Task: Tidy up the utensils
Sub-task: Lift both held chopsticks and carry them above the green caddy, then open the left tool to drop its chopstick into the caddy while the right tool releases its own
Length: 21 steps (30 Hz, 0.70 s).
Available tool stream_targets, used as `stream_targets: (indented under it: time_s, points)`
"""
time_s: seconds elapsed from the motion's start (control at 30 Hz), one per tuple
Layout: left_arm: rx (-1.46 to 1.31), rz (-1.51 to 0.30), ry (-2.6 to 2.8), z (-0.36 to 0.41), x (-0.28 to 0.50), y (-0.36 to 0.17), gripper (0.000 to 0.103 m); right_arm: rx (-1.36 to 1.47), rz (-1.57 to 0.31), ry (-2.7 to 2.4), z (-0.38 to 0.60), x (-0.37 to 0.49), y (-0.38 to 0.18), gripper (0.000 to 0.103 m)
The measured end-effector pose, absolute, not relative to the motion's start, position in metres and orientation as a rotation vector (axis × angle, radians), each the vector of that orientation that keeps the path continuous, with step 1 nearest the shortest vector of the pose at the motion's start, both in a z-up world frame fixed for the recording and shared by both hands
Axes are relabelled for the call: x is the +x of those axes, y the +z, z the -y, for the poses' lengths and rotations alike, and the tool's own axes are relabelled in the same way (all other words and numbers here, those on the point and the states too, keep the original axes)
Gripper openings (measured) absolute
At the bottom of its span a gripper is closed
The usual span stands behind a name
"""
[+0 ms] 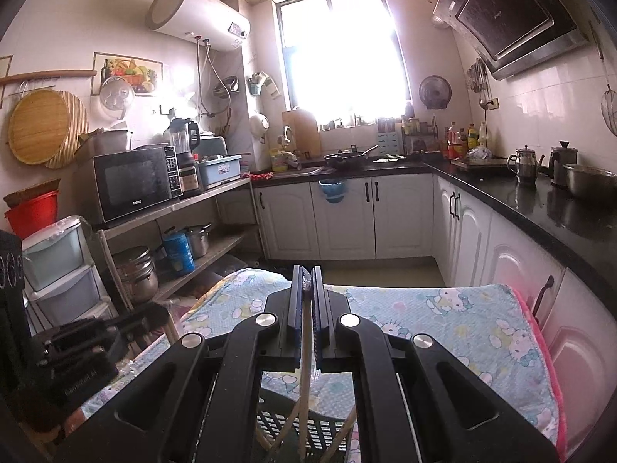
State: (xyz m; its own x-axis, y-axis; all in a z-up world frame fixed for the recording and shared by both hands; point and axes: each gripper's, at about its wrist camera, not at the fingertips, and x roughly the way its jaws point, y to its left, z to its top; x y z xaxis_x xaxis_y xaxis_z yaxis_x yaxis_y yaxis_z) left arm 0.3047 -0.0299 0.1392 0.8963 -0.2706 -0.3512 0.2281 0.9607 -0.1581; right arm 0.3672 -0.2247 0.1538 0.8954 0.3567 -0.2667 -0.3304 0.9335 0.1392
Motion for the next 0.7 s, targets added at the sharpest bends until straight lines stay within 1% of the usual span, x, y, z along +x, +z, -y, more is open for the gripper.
stream_targets:
  time_s: [0.47,0.7]
  points:
    - [-0.112,-0.453,-0.254,0.026,0.316,0.113,0.0,0.078,-0.367,0.377,0.208,0.385,0.113,0.005]
    - [-0.118,-0.457,-0.251,0.023,0.316,0.111,0.0,0.079,-0.41,0.375,0.208,0.387,0.108,0.006]
